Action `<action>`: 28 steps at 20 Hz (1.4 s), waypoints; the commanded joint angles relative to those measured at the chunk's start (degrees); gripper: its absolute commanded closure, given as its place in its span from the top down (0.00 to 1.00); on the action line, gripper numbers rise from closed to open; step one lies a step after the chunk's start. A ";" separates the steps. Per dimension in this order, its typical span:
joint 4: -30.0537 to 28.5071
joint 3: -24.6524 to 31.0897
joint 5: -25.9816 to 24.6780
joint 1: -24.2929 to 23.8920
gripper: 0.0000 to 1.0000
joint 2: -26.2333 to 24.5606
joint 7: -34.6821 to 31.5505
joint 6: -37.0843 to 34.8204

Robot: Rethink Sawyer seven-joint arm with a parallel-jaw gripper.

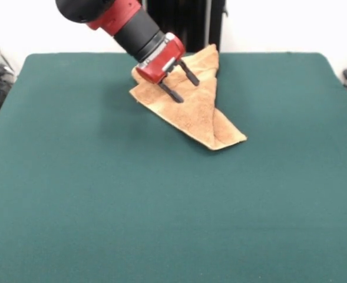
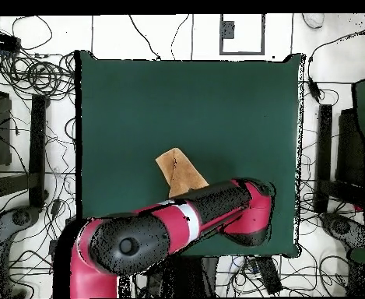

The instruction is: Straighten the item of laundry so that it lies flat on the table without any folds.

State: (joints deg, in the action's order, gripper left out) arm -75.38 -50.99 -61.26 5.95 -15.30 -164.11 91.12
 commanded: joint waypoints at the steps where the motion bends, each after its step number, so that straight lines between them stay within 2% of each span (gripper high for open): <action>1: 1.14 12.06 7.71 -5.77 1.00 -2.76 10.02 -7.99; 4: 3.69 12.86 4.29 -6.31 1.00 -3.56 8.71 -6.06; 9: 10.13 13.71 -2.19 -6.85 1.00 -6.82 -0.52 -4.63; 15: 12.20 14.11 -6.21 -6.21 1.00 -7.89 -5.10 -3.71; 20: 11.65 14.43 -6.56 -6.29 1.00 -7.53 -5.93 -6.36; 23: 7.20 10.72 -2.50 -3.60 1.00 -6.10 -0.09 -15.81; 25: 5.49 9.64 -1.50 -2.67 1.00 -5.34 1.25 -18.02; 28: 5.60 9.80 -1.95 -2.96 1.00 -5.23 0.72 -17.80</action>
State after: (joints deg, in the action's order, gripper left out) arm -70.37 -47.68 -67.26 0.76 -14.78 -164.11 93.56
